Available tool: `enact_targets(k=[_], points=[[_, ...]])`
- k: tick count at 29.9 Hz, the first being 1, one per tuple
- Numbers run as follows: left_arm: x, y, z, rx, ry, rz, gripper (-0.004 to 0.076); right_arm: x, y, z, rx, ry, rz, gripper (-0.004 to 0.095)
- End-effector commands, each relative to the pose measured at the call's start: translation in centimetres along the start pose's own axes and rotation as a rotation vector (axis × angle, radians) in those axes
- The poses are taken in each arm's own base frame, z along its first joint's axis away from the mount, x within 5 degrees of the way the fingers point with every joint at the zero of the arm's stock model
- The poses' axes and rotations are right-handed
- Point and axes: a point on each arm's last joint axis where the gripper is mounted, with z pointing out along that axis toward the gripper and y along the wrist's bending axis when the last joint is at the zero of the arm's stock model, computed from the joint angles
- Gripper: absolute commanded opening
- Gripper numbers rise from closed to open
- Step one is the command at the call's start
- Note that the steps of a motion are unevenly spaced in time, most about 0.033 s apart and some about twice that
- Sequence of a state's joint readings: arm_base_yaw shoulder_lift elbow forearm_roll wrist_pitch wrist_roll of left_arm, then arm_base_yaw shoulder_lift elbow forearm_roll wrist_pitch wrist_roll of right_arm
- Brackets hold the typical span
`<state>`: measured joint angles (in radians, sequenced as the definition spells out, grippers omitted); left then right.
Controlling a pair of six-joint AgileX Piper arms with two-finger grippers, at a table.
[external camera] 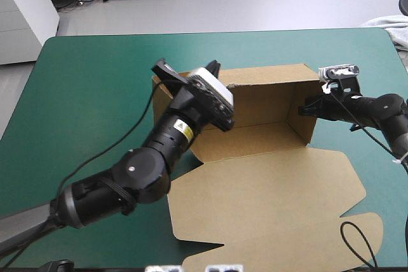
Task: Fold the box
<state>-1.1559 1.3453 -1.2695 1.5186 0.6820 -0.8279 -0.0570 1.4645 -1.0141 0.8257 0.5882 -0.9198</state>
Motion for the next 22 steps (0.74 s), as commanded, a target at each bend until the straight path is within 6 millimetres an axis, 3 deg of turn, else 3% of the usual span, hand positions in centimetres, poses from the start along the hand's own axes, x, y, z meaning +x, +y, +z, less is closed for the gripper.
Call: enact_targets(k=[1, 11, 22], points=[[-0.2, 5.1, -1.4, -0.091, -0.036, -0.109, -0.0005, -0.9, 1.0, -0.7, -0.003, -0.015, -0.071, 0.0002], [4.4, 12.3, -2.0, -0.289, 0.118, -0.291, -0.0005, -4.9, 4.5, -1.9, 0.01, -0.026, -0.156, 0.0001], [10.2, 17.8, -2.4, -0.467, 0.301, -0.493, -0.0005, -7.6, 6.2, -5.2, -0.016, 0.088, -0.084, 0.0001]])
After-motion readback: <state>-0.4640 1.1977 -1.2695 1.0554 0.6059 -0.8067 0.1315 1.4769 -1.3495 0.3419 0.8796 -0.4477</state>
